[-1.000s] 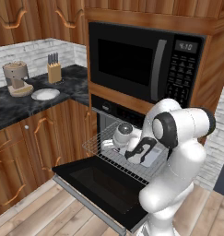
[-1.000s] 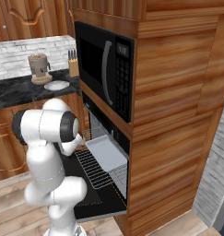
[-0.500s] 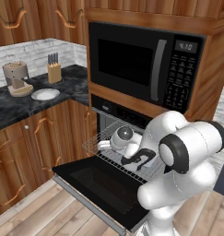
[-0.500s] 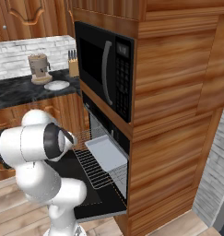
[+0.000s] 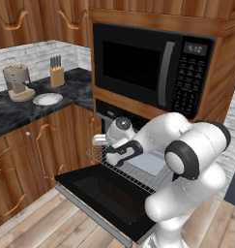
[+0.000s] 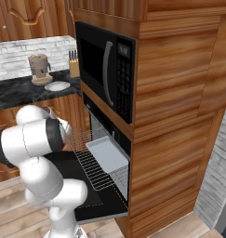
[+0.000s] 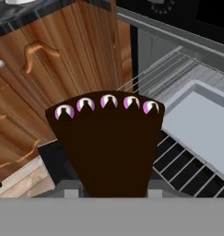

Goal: Take the baked cake out of the oven and place it on the plate for cooling. Then close the oven door.

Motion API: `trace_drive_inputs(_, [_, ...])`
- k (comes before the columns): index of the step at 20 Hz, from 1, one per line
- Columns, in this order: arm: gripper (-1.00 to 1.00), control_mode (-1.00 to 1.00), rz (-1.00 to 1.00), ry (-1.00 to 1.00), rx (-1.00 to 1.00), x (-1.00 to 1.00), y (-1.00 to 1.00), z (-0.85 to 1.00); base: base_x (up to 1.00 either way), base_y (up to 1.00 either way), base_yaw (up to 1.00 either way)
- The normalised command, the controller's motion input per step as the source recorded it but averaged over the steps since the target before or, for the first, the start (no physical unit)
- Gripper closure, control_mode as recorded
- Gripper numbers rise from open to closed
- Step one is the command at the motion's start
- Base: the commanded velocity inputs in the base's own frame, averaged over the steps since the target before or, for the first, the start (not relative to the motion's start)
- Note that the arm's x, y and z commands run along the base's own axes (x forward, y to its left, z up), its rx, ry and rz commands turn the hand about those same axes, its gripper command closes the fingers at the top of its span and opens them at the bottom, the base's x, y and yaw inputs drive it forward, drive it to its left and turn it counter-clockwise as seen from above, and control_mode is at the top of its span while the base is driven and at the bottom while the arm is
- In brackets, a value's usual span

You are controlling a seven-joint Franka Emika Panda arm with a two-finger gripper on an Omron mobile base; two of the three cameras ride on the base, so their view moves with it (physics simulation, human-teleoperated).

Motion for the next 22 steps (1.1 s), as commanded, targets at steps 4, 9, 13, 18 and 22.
trace_drive_inputs(4, [1.00, -1.00, 0.00, 0.19, 0.00, 0.57, 0.43, 1.00, 0.00, 0.00, 0.00])
trace_drive_inputs(9, [1.00, -1.00, 0.00, 0.24, -0.02, 0.14, 0.08, 1.00, 0.00, 0.00, 0.00])
trace_drive_inputs(13, [1.00, -1.00, 0.06, 0.16, -0.13, -0.31, -0.12, 1.00, 0.00, 0.00, 0.00])
trace_drive_inputs(18, [1.00, -1.00, 0.11, 0.00, -0.13, -0.80, -0.36, 0.62, 0.00, 0.00, 0.00])
trace_drive_inputs(22, [1.00, -1.00, 0.07, -0.01, -0.01, -0.58, -0.50, 0.00, 0.00, 0.00, 0.00])
